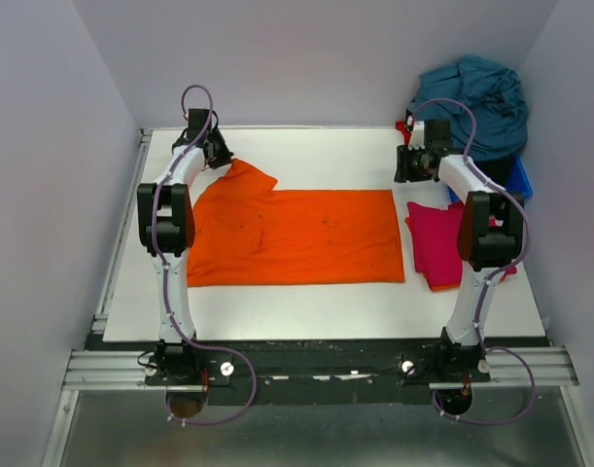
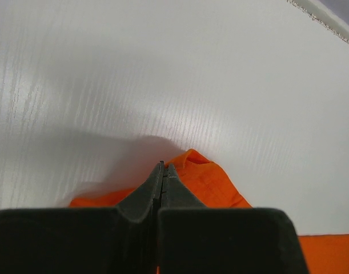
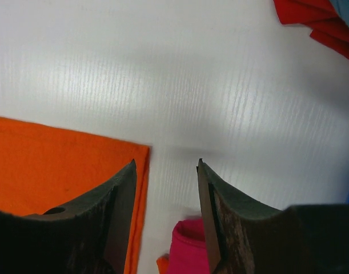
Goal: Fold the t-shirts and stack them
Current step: Grap the side of the flattened tshirt furthest away from the robot with both arms
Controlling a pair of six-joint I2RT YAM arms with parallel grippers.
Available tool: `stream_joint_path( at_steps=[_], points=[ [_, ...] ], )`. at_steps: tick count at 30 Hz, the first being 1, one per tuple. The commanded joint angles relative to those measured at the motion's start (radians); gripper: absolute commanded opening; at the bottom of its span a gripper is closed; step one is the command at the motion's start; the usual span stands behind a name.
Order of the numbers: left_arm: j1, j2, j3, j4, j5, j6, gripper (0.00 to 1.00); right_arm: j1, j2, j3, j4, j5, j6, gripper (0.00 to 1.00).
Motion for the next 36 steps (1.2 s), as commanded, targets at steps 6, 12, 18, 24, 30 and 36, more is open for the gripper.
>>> stream_joint_path(
  at_steps=[6,12,18,24,30,36],
  points=[
    [-0.001,-0.073,-0.011,0.017,0.021,0.023,0.00,-0.006,0.086,0.115,-0.058,-0.155,-0.093,0.55],
    [0.000,-0.067,-0.008,0.013,0.019,0.029,0.00,-0.005,0.135,0.173,-0.121,-0.133,-0.128,0.54],
    [0.000,-0.066,-0.002,0.012,0.021,0.031,0.00,-0.002,0.232,0.291,-0.248,-0.120,-0.195,0.55],
    [0.002,-0.066,-0.003,0.009,0.019,0.034,0.00,0.003,0.230,0.295,-0.262,-0.117,-0.217,0.53],
    [0.003,-0.064,0.001,0.006,0.022,0.034,0.00,0.003,0.258,0.379,-0.389,-0.169,-0.291,0.55],
    [0.003,-0.066,0.001,0.004,0.021,0.039,0.00,0.009,0.302,0.448,-0.457,-0.238,-0.304,0.54]
  ],
)
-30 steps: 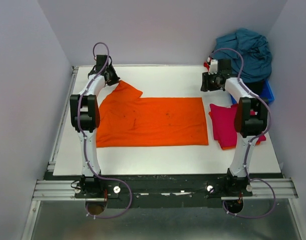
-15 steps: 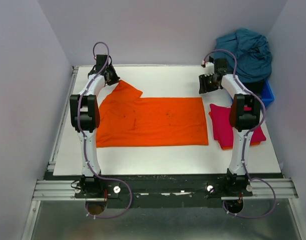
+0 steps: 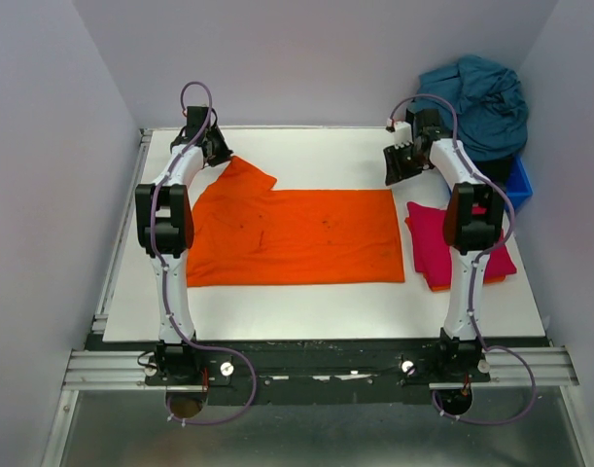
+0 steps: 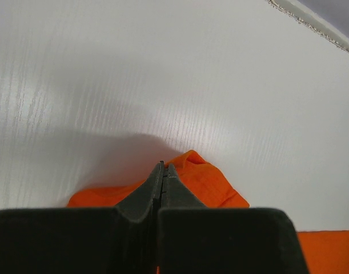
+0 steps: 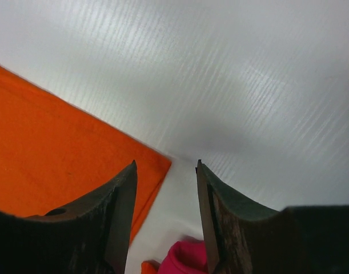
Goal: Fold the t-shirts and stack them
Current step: Grap the side of the flattened tshirt furthest away from the robot with both arms
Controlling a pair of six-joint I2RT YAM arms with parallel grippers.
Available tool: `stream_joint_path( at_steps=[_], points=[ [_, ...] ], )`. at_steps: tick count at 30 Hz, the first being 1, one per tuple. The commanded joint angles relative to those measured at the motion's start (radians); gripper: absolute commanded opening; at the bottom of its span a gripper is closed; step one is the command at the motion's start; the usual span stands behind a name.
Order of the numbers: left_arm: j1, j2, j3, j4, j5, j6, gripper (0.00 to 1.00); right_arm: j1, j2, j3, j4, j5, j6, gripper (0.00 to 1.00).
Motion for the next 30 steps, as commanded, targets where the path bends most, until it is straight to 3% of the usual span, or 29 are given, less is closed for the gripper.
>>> stream_joint_path(
  at_steps=[1,5,26,30],
  points=[
    [0.003,-0.040,0.007,0.000,0.020,0.018,0.00,0.010,0.068,0.084,-0.120,-0.073,-0.039,0.54],
    [0.003,-0.043,0.007,-0.002,0.017,0.019,0.00,0.010,0.109,0.162,-0.183,-0.020,-0.029,0.52],
    [0.004,-0.037,0.013,-0.011,0.014,0.022,0.00,0.010,0.105,0.141,-0.177,-0.075,0.017,0.53],
    [0.004,-0.037,0.013,-0.011,0.011,0.024,0.00,0.010,0.152,0.221,-0.230,-0.076,0.030,0.56]
  ],
)
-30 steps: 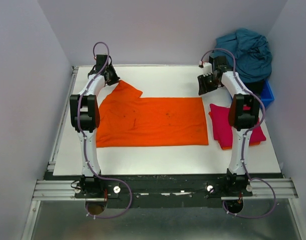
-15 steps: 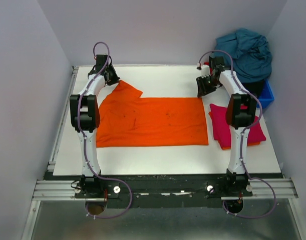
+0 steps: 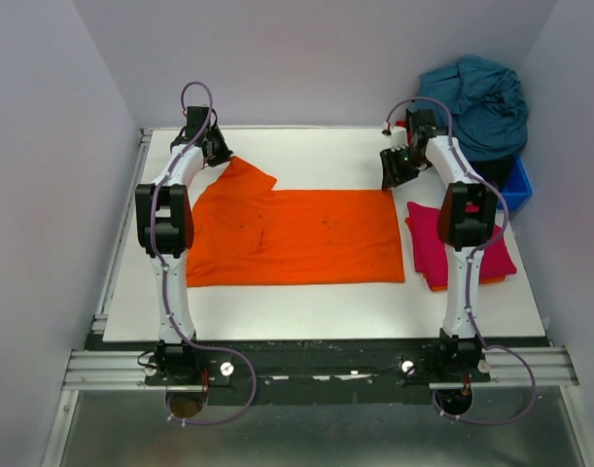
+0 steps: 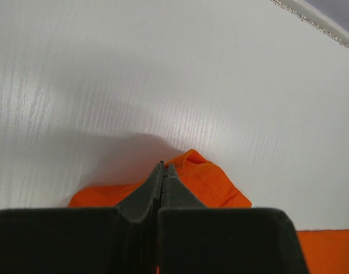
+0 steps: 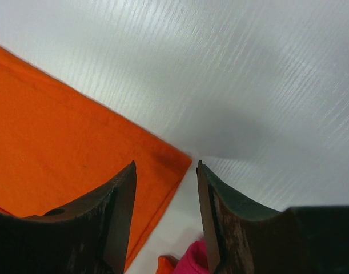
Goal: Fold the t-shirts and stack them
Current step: Grap the side of the flattened tshirt furthest away from the robot with both arms
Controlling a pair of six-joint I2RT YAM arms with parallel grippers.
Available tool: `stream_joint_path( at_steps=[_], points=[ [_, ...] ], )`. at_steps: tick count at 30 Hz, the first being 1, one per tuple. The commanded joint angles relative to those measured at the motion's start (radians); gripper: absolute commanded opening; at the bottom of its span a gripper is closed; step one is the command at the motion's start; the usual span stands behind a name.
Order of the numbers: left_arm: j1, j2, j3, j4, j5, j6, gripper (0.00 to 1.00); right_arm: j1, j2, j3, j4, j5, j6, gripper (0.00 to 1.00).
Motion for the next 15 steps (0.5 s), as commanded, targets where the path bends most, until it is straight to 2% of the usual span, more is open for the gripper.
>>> stream_joint_path(
  at_steps=[1,5,15],
  points=[
    [0.004,-0.037,0.013,-0.006,0.011,0.013,0.00,0.003,0.080,0.124,-0.083,-0.028,0.023,0.56],
    [0.004,-0.034,0.014,-0.009,0.011,0.013,0.00,0.003,0.134,0.221,-0.162,-0.025,0.028,0.58],
    [0.004,-0.042,0.011,-0.014,0.005,0.020,0.00,0.002,0.094,0.158,-0.159,0.023,0.040,0.57]
  ],
)
